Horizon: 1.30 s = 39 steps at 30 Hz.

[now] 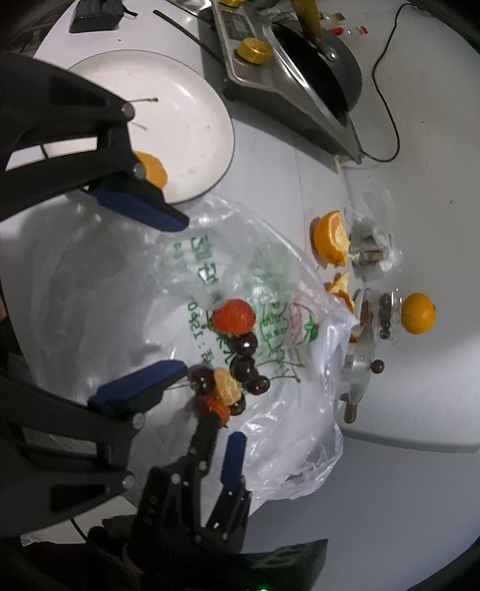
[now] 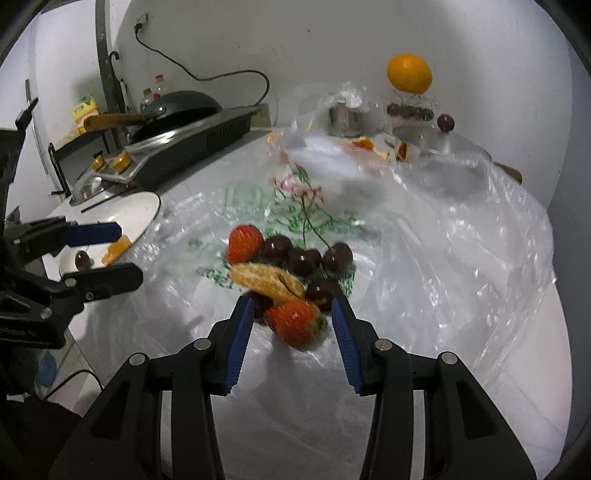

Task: Organize fruits
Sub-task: 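Move both open tools back over the fruit on the plastic bag, then grasp an orange segment with the left tool while the right tool grasps a strawberry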

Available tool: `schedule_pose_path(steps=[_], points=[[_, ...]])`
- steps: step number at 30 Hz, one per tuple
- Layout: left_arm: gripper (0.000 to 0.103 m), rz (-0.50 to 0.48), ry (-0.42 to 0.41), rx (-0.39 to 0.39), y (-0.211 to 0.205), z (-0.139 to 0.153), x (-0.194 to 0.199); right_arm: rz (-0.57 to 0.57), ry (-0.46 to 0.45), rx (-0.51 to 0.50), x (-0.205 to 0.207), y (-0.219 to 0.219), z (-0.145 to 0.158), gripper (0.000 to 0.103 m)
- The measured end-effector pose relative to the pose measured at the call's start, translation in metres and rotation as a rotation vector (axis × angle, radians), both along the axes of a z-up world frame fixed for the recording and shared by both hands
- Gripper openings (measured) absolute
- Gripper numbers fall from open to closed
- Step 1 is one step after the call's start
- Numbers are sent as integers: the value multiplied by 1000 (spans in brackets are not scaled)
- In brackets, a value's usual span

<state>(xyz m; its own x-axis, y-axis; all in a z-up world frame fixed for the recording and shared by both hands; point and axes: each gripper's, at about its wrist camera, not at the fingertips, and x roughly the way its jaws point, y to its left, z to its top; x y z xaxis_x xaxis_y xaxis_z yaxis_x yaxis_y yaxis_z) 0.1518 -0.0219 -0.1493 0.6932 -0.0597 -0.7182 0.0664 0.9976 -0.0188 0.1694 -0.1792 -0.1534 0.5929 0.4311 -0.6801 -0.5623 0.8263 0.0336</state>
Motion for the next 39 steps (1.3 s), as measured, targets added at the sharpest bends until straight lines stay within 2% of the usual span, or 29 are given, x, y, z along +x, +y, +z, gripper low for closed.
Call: schedule_pose_path(steps=[11, 15, 23, 39], points=[[73, -22, 19, 18, -17, -3, 15, 17, 63, 0, 10, -3, -19, 46], [73, -41, 24, 30, -26, -4, 22, 39, 75, 11, 11, -4, -19, 37], [73, -91, 33, 62, -48, -7, 39, 53, 68, 35, 8, -13, -17, 35], [73, -227, 86, 133, -99, -22, 63, -4, 26, 66, 9, -59, 0, 35]])
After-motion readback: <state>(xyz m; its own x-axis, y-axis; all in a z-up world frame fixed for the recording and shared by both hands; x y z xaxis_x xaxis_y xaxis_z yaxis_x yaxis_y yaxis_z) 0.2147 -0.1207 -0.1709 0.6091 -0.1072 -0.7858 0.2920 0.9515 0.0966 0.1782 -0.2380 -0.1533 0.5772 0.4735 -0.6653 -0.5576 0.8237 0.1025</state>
